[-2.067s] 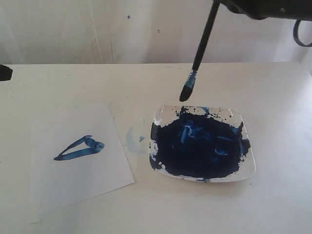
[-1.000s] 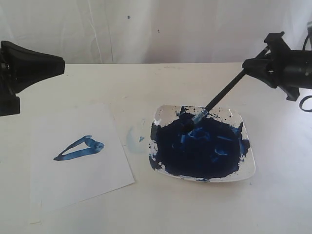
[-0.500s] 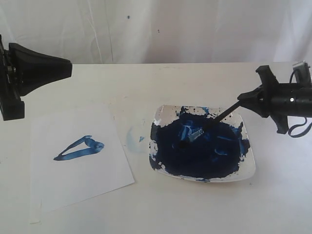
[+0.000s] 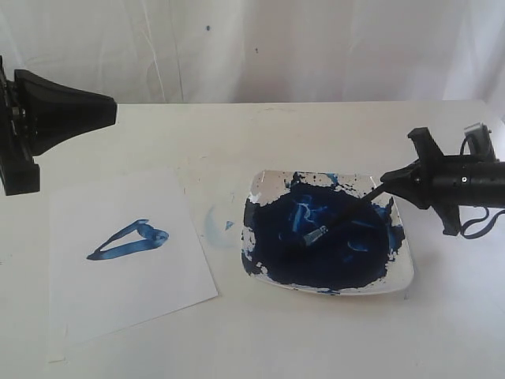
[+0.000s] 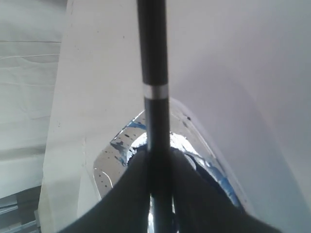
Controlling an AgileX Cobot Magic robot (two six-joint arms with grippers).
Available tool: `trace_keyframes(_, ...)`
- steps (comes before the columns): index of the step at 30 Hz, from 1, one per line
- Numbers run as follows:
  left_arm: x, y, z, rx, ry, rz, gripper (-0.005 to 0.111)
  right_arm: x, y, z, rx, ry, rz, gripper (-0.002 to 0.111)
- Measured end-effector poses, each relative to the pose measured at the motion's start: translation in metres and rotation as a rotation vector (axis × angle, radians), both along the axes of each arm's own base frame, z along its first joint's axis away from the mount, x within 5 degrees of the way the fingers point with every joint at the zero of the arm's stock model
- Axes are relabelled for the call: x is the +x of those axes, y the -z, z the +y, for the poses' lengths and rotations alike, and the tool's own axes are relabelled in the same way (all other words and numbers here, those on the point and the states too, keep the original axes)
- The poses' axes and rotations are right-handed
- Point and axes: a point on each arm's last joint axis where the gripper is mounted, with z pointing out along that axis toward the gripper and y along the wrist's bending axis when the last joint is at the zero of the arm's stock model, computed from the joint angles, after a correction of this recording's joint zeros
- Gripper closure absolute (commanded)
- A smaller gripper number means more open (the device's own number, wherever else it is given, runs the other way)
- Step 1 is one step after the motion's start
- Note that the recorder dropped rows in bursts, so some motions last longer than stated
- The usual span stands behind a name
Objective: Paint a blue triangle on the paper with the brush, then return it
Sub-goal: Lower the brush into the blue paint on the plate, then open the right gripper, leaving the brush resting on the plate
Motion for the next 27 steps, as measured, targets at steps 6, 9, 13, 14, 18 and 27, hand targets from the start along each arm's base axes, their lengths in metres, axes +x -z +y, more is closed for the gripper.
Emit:
trace_keyframes(6,0.0,0.0,0.0,0.0,0.0,0.0,0.107,0.0,0.001,-0.001,-0.011,0.008,0.003,0.059)
trace_keyframes(9,0.0,0.0,0.0,0.0,0.0,0.0,0.107,-0.003,0.0,-0.003,-0.011,-0.045,-0.005,0.059)
trace_keyframes(13,0.0,0.0,0.0,0.0,0.0,0.0,0.107,-0.008,-0.013,-0.015,-0.047,-0.102,-0.041,0.06)
trace_keyframes(14,0.0,0.0,0.0,0.0,0.0,0.0,0.107,-0.01,-0.023,-0.024,-0.056,-0.11,-0.06,0.063)
trace_keyframes(18,0.001,0.0,0.001,0.003,-0.011,-0.001,0.107,-0.025,-0.076,-0.044,-0.152,-0.187,-0.243,0.104)
trace_keyframes(27,0.013,0.003,0.01,-0.009,-0.204,0.057,0.107,-0.139,-0.223,-0.007,-0.603,-0.344,-1.065,0.108)
